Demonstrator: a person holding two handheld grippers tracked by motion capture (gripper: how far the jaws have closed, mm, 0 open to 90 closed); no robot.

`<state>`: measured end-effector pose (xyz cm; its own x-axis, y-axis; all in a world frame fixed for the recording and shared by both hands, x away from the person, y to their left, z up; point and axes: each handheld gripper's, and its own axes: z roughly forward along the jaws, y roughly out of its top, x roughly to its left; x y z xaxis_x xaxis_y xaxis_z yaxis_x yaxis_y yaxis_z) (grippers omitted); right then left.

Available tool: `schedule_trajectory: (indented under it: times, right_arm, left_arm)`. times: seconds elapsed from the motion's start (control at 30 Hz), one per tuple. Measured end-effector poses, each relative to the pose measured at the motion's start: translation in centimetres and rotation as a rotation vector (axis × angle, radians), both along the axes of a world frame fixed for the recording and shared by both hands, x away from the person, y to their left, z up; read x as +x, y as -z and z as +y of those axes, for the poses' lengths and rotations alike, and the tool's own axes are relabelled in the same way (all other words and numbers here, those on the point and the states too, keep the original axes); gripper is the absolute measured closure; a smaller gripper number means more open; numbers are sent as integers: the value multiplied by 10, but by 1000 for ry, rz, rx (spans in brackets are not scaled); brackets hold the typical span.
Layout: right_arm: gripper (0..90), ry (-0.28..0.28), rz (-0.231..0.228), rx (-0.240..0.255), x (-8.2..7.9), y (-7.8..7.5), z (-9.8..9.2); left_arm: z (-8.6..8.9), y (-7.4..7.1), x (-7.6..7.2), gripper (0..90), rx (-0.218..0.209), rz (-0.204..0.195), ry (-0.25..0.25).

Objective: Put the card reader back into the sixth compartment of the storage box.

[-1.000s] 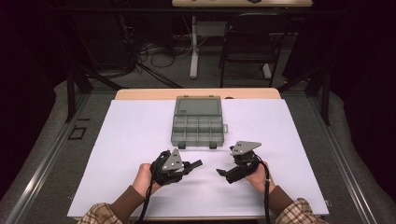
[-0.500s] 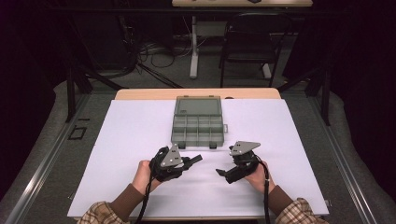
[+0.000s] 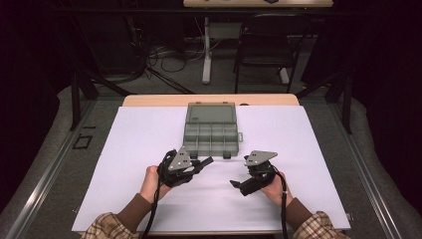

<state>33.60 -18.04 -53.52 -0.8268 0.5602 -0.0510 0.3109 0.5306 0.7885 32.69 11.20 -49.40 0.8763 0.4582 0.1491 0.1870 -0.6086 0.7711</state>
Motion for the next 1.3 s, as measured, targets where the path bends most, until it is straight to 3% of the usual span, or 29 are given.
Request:
schedule_trajectory:
  times: [0.37,1.3]
  right_arm:
    - [0,1,0,1,0,0,0]
    - [0,1,-5,0,0,-1,-1]
  left_arm:
    - [4,-1,14,743,-34,-6,-55]
    - [3,0,41,742,-69,-2,-144]
